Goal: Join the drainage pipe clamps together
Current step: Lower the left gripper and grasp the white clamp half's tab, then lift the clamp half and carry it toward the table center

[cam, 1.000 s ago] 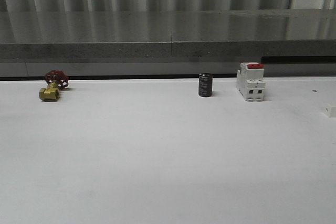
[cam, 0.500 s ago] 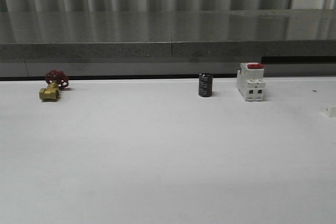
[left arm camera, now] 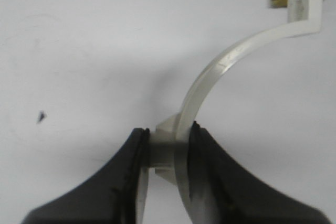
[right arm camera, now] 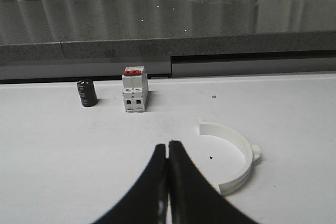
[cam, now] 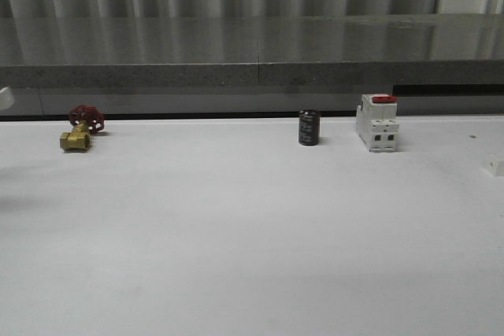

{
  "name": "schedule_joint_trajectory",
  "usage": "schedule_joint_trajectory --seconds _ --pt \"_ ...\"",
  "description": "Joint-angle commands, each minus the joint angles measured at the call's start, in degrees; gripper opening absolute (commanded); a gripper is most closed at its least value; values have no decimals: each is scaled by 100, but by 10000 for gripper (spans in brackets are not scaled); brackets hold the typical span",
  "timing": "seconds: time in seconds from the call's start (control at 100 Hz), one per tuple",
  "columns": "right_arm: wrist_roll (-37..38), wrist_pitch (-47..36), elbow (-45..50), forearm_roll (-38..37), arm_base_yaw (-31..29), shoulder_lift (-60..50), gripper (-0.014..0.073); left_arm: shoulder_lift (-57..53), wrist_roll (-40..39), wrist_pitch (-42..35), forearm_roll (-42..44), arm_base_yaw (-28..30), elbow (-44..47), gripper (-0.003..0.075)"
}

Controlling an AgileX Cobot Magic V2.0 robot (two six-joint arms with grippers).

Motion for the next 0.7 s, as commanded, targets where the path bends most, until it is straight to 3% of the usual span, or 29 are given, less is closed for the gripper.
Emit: schedule_joint_trajectory --seconds 0.0,0.35,0.49,0.69 --pt "-23 -481 -89 -33 -24 -98 -67 -489 -554 15 -33 -496 -146 78" --pt "-23 -481 -89 -33 -24 -98 -67 -376 -3082 -194 1426 -2827 -146 78" --pt "-23 -481 -89 -33 -24 -98 -67 -52 -3441 -508 1426 -3345 -160 79" --pt "-23 -481 -89 -33 -24 -98 -67 460 -3605 -713 1426 -3601 -224 80"
